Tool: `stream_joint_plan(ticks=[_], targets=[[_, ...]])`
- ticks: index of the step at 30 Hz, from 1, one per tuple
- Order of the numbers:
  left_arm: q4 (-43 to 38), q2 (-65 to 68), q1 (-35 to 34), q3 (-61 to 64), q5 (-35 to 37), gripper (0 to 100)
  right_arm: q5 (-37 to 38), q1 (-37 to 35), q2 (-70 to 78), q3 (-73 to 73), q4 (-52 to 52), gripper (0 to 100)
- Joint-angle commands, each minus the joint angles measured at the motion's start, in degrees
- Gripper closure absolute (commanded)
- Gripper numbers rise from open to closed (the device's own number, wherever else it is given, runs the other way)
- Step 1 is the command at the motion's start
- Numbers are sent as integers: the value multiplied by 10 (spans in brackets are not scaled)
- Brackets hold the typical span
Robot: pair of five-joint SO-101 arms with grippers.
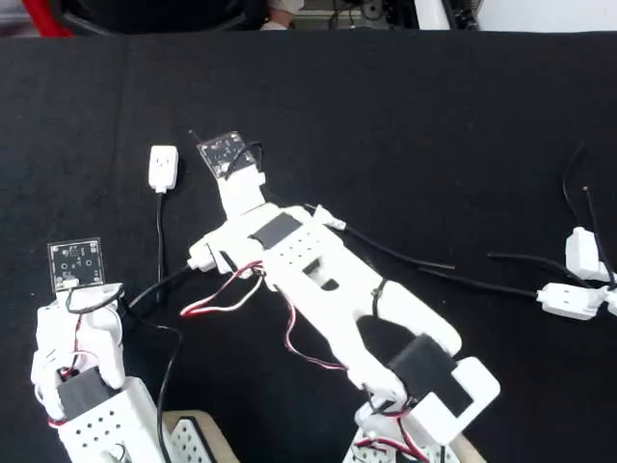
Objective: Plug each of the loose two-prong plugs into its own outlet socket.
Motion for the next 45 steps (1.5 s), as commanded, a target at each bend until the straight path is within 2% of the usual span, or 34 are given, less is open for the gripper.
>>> stream_joint_plan(ticks=[1, 4, 12, 17, 29, 45], targets=[[2, -4, -3, 11, 6, 957, -4, -4, -17, -40, 6, 986], [2, -4, -3, 11, 6, 957, 42, -1, -32, -44, -12, 987], [2, -4, -2, 11, 6, 957, 103, 21, 12, -52, -74, 987], [2, -4, -2, 11, 6, 957, 104, 48, 29, -69, -74, 987], [2, -4, -4, 11, 6, 957, 104, 17, 33, -65, -75, 987], [2, -4, -5, 11, 6, 957, 104, 14, 107, -94, -73, 987]])
